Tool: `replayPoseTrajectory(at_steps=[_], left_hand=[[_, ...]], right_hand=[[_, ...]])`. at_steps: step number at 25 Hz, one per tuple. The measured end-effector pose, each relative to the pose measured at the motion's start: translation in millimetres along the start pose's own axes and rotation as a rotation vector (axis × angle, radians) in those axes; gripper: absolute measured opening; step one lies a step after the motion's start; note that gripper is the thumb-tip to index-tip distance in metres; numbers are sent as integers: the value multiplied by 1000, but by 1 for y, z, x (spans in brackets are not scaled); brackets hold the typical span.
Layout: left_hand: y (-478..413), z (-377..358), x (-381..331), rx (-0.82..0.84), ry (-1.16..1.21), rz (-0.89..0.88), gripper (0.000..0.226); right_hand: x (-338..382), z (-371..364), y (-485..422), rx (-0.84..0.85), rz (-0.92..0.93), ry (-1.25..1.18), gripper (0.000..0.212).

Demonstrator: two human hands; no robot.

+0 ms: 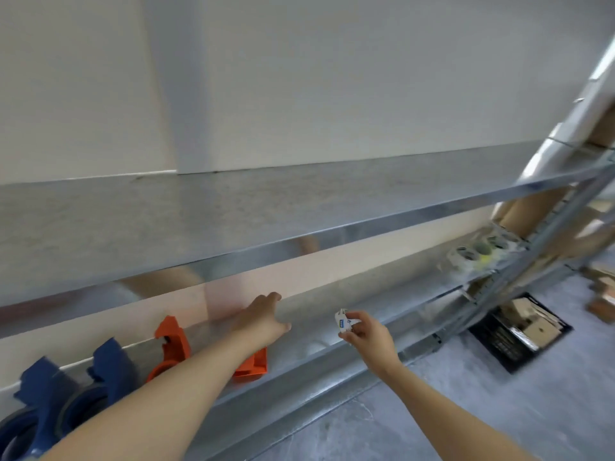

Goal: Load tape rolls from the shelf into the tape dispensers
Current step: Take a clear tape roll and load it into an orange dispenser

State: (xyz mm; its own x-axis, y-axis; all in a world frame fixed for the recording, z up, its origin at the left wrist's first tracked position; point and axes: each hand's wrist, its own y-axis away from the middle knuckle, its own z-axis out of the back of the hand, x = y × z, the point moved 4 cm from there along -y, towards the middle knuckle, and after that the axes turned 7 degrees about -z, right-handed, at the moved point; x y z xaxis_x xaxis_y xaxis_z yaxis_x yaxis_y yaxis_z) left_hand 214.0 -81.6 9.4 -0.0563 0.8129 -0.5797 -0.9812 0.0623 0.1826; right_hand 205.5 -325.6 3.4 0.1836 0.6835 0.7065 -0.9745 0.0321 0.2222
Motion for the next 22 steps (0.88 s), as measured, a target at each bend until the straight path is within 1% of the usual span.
replayPoseTrajectory(at_steps=[6, 9, 15, 17, 20, 22], left_hand=[[-32, -30, -121, 72, -24, -228, 69], [-51, -57, -187, 99, -7, -290, 64], [-102, -135, -312, 134, 44, -324, 64], [-117, -163, -349, 146, 59, -329, 63], [-138, -198, -385, 172, 46, -311, 63], [-158, -215, -399, 188, 17, -291, 62]], right_hand=[[-47, 108, 6, -143, -80, 33, 31], [-80, 171, 6, -208, -101, -8, 30], [-170, 298, -23, -300, -135, 5, 31], [-199, 335, -39, -312, -149, 7, 28], [-233, 371, -65, -298, -182, 17, 21], [-247, 387, -86, -286, -183, 14, 21]])
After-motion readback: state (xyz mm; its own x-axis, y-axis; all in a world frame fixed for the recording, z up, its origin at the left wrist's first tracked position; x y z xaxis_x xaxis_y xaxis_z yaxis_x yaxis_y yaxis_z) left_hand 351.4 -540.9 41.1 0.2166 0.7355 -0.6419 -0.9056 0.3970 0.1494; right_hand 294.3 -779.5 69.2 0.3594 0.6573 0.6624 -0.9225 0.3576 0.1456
